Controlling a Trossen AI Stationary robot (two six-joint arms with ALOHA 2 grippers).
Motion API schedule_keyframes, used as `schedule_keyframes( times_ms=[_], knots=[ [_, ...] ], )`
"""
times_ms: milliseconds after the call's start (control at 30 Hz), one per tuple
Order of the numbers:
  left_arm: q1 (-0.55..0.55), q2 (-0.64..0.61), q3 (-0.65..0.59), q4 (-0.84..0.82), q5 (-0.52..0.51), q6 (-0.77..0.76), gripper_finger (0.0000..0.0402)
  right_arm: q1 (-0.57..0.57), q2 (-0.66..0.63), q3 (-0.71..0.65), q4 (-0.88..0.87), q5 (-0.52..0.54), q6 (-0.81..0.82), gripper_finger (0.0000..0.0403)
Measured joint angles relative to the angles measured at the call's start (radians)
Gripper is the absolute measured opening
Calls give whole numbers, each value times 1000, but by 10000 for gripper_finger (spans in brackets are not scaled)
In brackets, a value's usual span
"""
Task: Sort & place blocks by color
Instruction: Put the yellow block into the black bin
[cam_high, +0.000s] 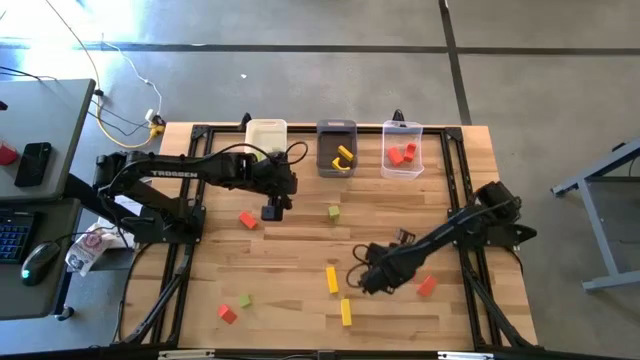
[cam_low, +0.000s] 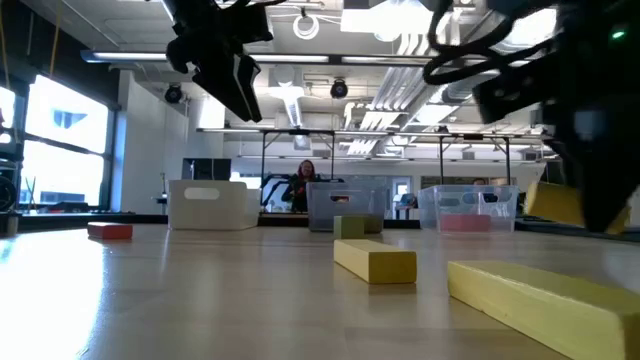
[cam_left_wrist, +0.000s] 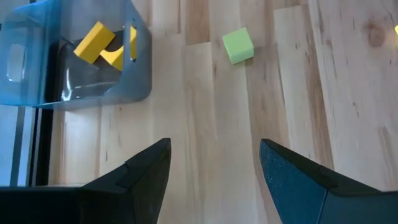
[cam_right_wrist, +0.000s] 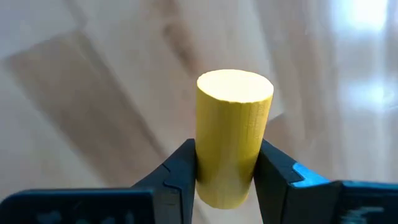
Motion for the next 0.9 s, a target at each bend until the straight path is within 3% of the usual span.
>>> schedule_keyframes(
  times_ms=[667, 900],
  knots=[
    [-9, 3, -1, -1, 0, -19, 232, -274, -1, 2, 76, 185, -369, 98],
    [-9, 3, -1, 0, 0, -19, 232, -382, -1, 99, 130, 298, -566, 98]
  ],
)
